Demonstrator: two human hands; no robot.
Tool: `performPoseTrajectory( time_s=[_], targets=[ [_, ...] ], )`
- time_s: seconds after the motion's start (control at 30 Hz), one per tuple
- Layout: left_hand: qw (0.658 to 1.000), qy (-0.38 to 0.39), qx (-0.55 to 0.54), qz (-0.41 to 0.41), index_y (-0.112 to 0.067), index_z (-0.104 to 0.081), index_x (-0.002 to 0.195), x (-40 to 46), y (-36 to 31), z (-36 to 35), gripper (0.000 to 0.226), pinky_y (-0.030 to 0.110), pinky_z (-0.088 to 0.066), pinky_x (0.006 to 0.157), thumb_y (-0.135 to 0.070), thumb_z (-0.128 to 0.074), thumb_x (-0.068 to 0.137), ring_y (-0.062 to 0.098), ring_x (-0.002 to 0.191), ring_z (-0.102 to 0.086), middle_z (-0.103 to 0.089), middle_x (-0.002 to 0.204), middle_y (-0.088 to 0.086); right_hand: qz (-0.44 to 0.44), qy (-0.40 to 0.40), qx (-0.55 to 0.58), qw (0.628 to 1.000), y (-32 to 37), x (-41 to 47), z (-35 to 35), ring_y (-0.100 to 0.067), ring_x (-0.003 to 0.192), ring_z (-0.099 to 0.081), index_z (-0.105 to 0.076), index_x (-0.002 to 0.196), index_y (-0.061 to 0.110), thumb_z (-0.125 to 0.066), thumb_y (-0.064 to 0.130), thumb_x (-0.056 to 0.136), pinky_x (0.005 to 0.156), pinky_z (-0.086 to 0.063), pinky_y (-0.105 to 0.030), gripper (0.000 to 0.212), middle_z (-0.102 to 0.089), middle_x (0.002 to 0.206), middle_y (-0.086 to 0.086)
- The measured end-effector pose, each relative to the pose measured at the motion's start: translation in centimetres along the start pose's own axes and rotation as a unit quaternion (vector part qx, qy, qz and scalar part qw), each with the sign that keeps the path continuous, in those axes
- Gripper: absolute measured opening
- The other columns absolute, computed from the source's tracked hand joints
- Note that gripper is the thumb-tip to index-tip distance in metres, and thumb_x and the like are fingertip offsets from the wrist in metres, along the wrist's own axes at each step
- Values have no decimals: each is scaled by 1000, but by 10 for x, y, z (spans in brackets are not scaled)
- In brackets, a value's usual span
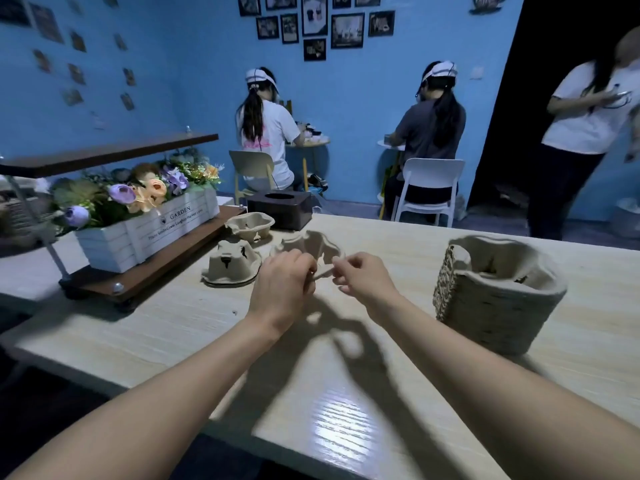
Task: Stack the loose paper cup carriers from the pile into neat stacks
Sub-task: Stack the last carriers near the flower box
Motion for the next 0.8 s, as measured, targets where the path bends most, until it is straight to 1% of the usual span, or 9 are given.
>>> performPoseTrajectory(
  time_s=[0.07, 0.1, 0.23, 0.33, 0.4, 0.47, 0.57, 0.7, 0.8],
  targets=[
    [999, -26, 6, -30, -16, -58, 74, -1, -15, 10, 10, 31, -35, 61, -10, -57, 66, 27, 64, -55, -57, 70, 1, -32, -29, 34, 998, 8, -8, 11, -23, 62, -54, -56, 57, 9, -57, 15, 90, 66, -49, -39, 33, -57, 61, -11],
    [998, -35, 11, -47, -17, -58, 74, -2, -22, 15, 8, 29, -32, 62, -13, -52, 70, 26, 64, -56, -57, 70, 0, -43, -43, 36, 998, 11, -11, 16, -25, 62, -55, -55, 56, 8, -57, 12, 88, 69, -53, -42, 32, -57, 58, -11],
    [991, -28, 42, -122, -19, -61, 80, -5, -48, 31, 23, 26, -29, 68, -28, -40, 77, 20, 70, -61, -61, 74, -5, -30, -76, -12, 997, 30, -25, 41, -31, 69, -60, -50, 60, 9, -55, 3, 81, 81, -55, -53, 23, -60, 64, -16],
    [981, 2, 58, -185, -21, -62, 90, -1, -62, 42, 34, 28, -32, 77, -47, -44, 79, 18, 81, -61, -63, 89, -6, 17, -105, -88, 990, 52, -35, 65, -36, 82, -65, -51, 63, 9, -56, 6, 83, 78, -53, -46, 21, -66, 81, -23],
    [981, -13, 24, -194, -21, -63, 95, 5, -70, 56, 39, 28, -33, 82, -54, -46, 81, 17, 88, -58, -62, 97, -5, 55, -120, -140, 981, 71, -42, 84, -35, 84, -64, -56, 67, 3, -54, 7, 85, 72, -49, -40, 18, -67, 85, -24],
    [983, -56, -32, -173, -22, -64, 96, 14, -77, 74, 38, 29, -36, 84, -54, -48, 83, 14, 93, -53, -59, 101, -5, 83, -135, -182, 971, 87, -48, 102, -31, 80, -60, -62, 77, -3, -53, 8, 86, 66, -43, -34, 17, -66, 80, -20],
    [983, -113, -113, -95, -18, -63, 101, 30, -82, 92, 36, 30, -36, 84, -48, -51, 85, 12, 97, -47, -54, 103, -3, 121, -155, -232, 953, 103, -55, 127, -23, 76, -52, -60, 83, 2, -53, 10, 87, 65, -35, -28, 12, -59, 79, -9],
    [972, -68, -220, 47, -12, -58, 110, 50, -83, 85, 31, 25, -39, 81, -35, -59, 89, 12, 91, -50, -48, 100, -2, 149, -169, -260, 939, 114, -66, 157, -18, 78, -50, -58, 86, 8, -54, 15, 90, 67, -33, -25, 9, -56, 82, -4],
    [956, -14, -282, 86, -12, -61, 90, 57, -96, 72, 13, 28, -45, 70, -25, -61, 90, 18, 78, -58, -62, 83, 2, 163, -178, -270, 932, 119, -74, 179, -18, 78, -50, -57, 84, 11, -54, 15, 90, 69, -35, -24, 8, -56, 81, -3]
  ],
)
Point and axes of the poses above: each hand's wrist, its own x-axis towards the middle knuckle, its own z-axis out of the back of the hand, y = z × x, the point moved 6 cm from there along x, towards the middle knuckle
